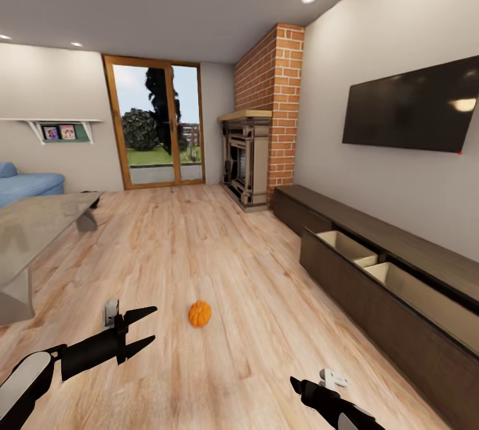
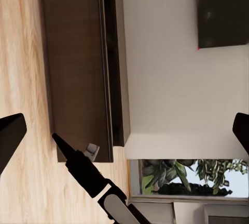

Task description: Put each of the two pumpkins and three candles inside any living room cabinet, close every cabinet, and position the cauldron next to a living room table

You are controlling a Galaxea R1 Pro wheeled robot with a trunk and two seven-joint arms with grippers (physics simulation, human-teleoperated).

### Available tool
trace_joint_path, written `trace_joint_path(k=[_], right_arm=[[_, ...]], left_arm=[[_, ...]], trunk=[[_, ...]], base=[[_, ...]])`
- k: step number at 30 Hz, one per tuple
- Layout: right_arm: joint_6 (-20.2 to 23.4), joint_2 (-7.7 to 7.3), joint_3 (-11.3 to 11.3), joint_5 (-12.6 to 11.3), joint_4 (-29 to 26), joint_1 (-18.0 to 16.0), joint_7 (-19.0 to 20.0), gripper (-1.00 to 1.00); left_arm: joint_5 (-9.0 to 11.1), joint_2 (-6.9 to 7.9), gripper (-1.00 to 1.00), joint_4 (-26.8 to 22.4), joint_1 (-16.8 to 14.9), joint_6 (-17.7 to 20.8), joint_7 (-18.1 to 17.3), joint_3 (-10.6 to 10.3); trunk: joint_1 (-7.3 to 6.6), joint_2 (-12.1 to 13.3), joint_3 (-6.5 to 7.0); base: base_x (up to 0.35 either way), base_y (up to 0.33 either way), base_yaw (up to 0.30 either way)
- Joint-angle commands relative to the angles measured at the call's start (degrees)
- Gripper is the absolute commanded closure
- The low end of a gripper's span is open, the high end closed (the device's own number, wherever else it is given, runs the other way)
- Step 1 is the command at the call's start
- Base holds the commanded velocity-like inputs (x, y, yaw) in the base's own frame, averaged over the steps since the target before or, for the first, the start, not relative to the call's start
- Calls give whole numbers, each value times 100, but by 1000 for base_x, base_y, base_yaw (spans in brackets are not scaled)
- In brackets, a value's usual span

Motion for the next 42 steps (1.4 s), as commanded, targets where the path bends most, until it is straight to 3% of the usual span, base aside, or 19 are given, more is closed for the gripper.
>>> trace_joint_path(k=[1,28,42], right_arm=[[-7,-5,38,-57,1,-4,10,-100],[-7,-5,39,-57,1,-5,10,-100],[-7,-5,39,-57,1,-4,14,-100]], left_arm=[[-41,5,-100,5,-5,1,-57,-10],[-42,6,-100,5,-5,1,-57,-10],[-41,2,-100,5,-5,1,-57,-10]], trunk=[[2,-3,-6],[2,-3,-6],[2,-3,27]], base=[[283,0,2],[292,19,88],[45,11,103]])
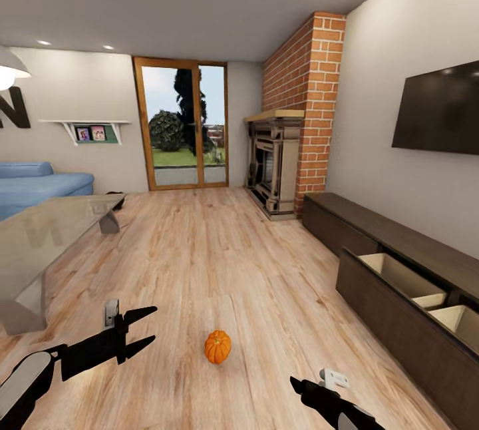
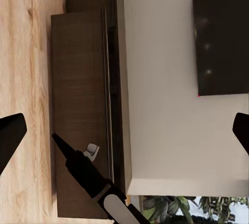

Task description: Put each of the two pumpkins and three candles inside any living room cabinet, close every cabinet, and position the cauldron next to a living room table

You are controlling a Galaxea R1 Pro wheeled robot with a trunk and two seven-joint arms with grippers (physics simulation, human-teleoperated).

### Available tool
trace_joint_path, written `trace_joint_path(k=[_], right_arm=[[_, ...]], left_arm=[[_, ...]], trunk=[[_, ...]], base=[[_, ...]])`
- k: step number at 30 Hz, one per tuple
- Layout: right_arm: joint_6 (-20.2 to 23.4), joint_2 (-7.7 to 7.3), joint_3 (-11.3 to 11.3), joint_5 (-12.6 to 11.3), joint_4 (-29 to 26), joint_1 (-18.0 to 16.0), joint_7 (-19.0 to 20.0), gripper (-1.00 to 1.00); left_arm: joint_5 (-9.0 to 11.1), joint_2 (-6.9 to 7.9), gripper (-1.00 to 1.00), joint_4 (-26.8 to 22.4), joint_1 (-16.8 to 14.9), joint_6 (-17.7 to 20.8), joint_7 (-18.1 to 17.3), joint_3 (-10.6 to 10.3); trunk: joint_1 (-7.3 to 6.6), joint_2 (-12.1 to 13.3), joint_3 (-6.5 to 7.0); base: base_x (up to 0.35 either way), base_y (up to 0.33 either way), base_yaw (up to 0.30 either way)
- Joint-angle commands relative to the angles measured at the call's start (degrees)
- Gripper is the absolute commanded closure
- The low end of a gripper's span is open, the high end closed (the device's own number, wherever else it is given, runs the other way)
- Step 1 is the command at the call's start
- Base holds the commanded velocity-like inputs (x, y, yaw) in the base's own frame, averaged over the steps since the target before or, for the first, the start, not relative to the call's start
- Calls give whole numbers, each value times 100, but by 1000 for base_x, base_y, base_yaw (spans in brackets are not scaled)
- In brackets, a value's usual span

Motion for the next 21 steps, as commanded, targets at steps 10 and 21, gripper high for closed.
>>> trace_joint_path(k=[10,21], right_arm=[[-7,-5,39,-58,1,-4,15,-100],[-7,-5,39,-58,1,-2,15,-100]], left_arm=[[-42,2,-100,3,-5,1,-57,-10],[-42,0,-100,3,-5,1,-57,-10]], trunk=[[-1,-3,-5],[-1,-3,-5]], base=[[0,0,7],[0,0,0]])
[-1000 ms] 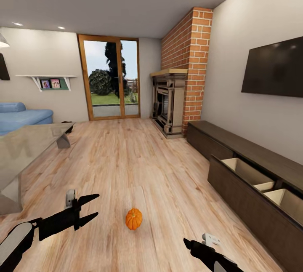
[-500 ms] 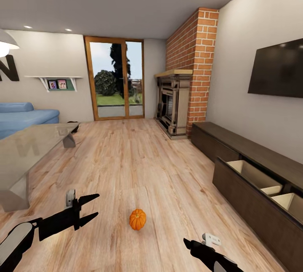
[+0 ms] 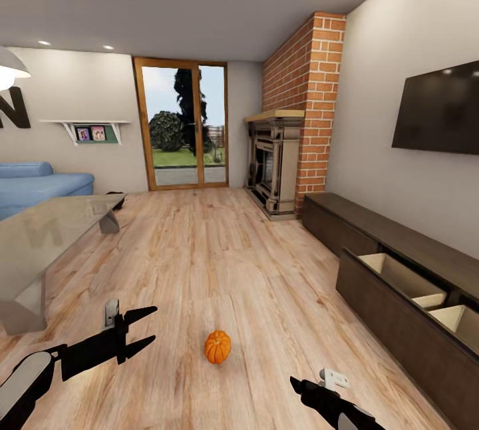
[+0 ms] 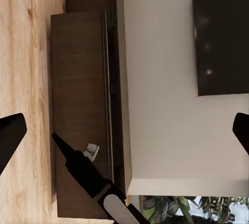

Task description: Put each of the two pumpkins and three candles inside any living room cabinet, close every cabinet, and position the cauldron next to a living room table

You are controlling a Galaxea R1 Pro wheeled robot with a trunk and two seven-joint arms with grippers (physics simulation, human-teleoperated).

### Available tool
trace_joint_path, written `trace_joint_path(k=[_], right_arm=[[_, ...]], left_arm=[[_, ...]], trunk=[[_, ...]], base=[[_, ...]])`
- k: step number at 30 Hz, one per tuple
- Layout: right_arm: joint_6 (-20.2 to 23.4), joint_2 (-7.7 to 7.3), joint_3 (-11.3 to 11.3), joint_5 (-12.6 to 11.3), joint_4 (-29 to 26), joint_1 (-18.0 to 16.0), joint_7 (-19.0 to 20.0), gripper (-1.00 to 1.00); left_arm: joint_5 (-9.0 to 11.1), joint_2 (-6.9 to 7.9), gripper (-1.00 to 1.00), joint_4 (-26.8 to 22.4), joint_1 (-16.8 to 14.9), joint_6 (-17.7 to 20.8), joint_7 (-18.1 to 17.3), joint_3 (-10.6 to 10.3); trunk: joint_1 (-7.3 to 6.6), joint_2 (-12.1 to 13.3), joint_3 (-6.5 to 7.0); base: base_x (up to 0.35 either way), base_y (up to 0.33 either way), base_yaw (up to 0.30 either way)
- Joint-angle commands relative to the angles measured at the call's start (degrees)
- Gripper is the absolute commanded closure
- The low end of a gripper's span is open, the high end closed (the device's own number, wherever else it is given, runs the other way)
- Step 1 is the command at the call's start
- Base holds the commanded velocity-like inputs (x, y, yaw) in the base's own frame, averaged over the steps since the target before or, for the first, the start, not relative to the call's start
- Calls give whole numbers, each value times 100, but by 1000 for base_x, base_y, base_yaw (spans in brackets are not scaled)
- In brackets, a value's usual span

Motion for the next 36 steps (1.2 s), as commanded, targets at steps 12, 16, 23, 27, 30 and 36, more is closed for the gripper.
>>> trace_joint_path(k=[12,16,23,27,30,36], right_arm=[[-7,-5,38,-58,1,-5,10,-100],[-12,0,38,-58,1,-3,10,-100],[-15,4,38,-58,1,-7,10,-100],[-12,-2,38,-58,1,-5,10,-100],[-8,-4,38,-58,1,-5,10,-100],[3,-5,38,-58,1,-5,10,-100]], left_arm=[[-43,6,-100,6,-4,1,-57,-10],[-47,10,-100,5,-4,1,-57,-10],[-42,5,-100,6,-4,1,-57,-10],[-42,5,-100,6,-4,1,-57,-10],[-41,5,-100,2,-4,1,-57,-10],[-41,5,-100,-2,-4,1,-57,-10]], trunk=[[-1,-3,-6],[-1,-3,-6],[-1,-3,12],[-1,-3,24],[-1,-3,28],[-1,-3,29]], base=[[126,25,0],[53,80,8],[279,112,187],[326,116,234],[335,66,125],[342,9,17]])
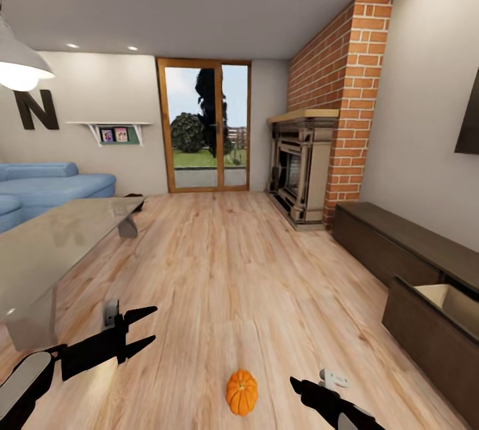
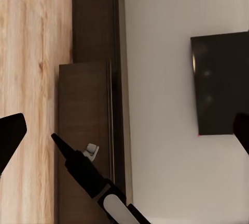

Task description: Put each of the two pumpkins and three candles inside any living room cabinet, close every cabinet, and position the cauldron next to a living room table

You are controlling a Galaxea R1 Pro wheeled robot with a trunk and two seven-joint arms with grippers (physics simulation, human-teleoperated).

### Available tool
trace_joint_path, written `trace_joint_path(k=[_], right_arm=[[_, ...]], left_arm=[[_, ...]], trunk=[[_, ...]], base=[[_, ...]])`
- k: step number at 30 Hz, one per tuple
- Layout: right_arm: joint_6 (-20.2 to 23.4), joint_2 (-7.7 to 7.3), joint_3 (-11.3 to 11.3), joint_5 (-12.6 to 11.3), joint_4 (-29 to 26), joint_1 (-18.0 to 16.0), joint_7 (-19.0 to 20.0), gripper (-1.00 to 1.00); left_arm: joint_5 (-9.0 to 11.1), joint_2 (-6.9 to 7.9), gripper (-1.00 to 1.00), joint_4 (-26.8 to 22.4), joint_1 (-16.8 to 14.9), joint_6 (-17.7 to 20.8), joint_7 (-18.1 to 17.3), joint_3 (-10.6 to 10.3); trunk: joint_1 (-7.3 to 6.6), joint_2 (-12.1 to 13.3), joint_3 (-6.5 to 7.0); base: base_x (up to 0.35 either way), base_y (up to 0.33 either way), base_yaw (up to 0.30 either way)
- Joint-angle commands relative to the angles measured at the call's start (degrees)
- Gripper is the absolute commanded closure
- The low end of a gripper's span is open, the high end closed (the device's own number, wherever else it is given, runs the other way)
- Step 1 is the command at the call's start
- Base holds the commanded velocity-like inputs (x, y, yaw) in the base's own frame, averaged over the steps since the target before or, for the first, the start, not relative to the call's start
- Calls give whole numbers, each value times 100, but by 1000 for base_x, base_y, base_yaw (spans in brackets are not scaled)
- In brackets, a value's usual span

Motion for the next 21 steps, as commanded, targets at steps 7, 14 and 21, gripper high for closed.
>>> trace_joint_path(k=[7,14,21], right_arm=[[-16,-5,38,-57,1,-4,10,-100],[11,-5,38,-57,1,-4,7,-100],[-15,-3,38,-57,1,-5,10,-100]], left_arm=[[-41,5,-100,4,-5,1,-57,-10],[-41,5,-100,4,-5,1,-57,-10],[-41,5,-100,4,-5,1,-57,-10]], trunk=[[2,-3,-7],[2,-3,-7],[2,-3,-7]], base=[[343,0,0],[342,0,0],[317,0,4]])
